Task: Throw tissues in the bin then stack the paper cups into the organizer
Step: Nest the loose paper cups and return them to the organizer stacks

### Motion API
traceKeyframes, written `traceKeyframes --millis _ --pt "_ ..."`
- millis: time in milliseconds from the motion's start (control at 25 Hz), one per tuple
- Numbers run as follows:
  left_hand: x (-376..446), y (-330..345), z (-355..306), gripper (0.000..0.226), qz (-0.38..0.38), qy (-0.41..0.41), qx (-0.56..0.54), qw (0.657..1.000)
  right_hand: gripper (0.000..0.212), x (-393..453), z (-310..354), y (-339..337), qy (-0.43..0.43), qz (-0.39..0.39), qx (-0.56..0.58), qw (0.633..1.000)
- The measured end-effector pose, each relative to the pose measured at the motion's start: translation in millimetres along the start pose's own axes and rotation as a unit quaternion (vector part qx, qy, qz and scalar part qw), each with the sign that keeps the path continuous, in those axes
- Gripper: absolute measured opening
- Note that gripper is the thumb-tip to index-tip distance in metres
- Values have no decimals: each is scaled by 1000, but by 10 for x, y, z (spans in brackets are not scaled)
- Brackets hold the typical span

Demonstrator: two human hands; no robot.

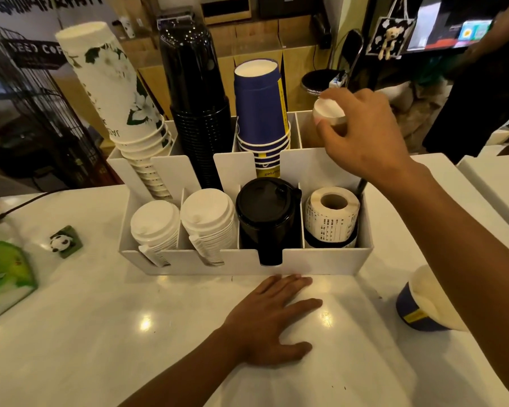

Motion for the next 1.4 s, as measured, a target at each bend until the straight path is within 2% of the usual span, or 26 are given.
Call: traceKeyframes --millis 200,320,480,880,1040,1400 --pt "5 12 7 74 -1 0 5 1000 50 -32 62 -3 -1 15 -68 998" --pt "4 4 1 74 2 -3 3 1000 59 -45 171 -8 -9 33 -130 991" --pt "-5 -27 -34 73 7 -7 0 1000 76 -61 301 68 33 83 -200 976" --pt "-6 -59 -49 72 28 -10 -14 999 92 -105 293 273 39 63 -128 989" --pt "-4 -37 -34 72 8 0 -10 1000 87 -98 301 296 42 48 -101 993" --pt "-35 -21 -46 72 -6 0 11 1000 81 -132 269 222 25 62 -128 990"
Point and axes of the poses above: each hand's wrist, its own x-axis towards the middle knuckle, its own y-axis out of the palm, z = x × y, the point moved 1 cm from there along x, towards the middle knuckle, and after that the axes turned 13 degrees about z, right-handed, at the moved point
